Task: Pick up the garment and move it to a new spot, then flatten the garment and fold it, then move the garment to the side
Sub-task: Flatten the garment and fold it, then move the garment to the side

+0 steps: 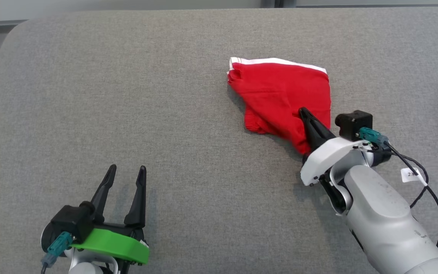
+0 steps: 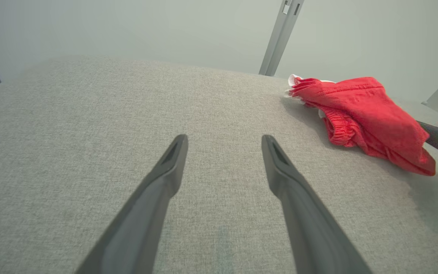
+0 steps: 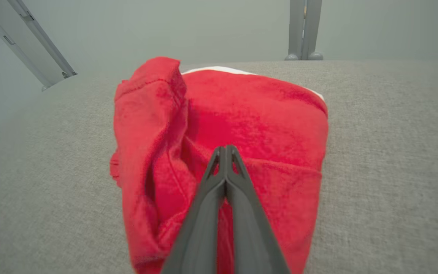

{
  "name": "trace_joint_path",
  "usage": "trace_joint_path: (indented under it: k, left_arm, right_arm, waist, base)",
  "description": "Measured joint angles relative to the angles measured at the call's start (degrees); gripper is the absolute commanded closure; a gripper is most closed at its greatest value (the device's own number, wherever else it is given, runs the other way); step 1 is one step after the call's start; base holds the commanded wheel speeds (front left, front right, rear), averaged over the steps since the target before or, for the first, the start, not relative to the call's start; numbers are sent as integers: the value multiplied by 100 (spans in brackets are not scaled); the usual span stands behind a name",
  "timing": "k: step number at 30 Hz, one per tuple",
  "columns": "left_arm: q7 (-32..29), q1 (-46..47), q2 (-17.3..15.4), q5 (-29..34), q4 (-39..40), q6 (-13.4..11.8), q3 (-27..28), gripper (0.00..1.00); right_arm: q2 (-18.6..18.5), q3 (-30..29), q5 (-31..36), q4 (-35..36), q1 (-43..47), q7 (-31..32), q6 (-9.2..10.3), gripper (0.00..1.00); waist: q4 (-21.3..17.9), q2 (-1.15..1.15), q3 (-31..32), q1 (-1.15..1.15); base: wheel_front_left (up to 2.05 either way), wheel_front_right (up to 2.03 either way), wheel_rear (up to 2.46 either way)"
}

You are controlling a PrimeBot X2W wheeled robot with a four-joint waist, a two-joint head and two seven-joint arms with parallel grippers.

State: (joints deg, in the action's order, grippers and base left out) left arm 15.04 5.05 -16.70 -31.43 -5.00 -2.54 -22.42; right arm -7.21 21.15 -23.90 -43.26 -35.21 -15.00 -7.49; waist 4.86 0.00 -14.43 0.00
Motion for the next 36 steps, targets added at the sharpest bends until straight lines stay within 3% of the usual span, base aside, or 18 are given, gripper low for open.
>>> trace_joint_path:
  k: [12, 17, 18, 19, 20, 24, 31, 36]
  left_arm:
    - [0, -4, 163, 73, -69, 65, 197, 0]
    - [0, -51, 208, 119, -60, 99, 283, 0]
    - [0, -55, 211, 135, -59, 102, 292, 0]
    - [0, -58, 215, 143, -58, 104, 305, 0]
    - [0, -63, 218, 151, -54, 105, 324, 0]
    - [1, -87, 222, 182, 7, 109, 379, 0]
    - [0, -92, 308, 233, 11, 154, 375, 0]
    - [0, -83, 345, 248, -10, 194, 377, 0]
  right_arm:
    - [26, 1304, -188, 40, -137, -2, -1, 100]
    - [-141, 1319, -411, 271, -176, -3, -1, 100]
    - [-171, 1292, -472, 291, -201, -3, -1, 82]
    - [-229, 1288, -521, 322, -227, -3, -1, 37]
    - [-278, 1249, -621, 323, -268, 12, -1, 0]
    - [-650, 1084, -1094, 333, -471, 711, -1, 0]
    - [-1111, 715, -2151, 352, -691, 2782, 1, 0]
    - [-1149, 277, -2242, 64, -884, 3409, 1, 0]
  waist:
    - [271, 0, 40, 0]
    - [190, 0, 59, 0]
    - [169, 0, 62, 0]
    - [149, 0, 67, 0]
    - [129, 0, 72, 0]
    - [55, 0, 64, 0]
    - [33, 0, -26, 0]
    - [131, 0, -86, 0]
  base:
    - [0, 0, 0]
    - [0, 0, 0]
    - [0, 0, 0]
    - [0, 0, 0]
    - [0, 0, 0]
    - [0, 0, 0]
    - [0, 0, 0]
    - [0, 0, 0]
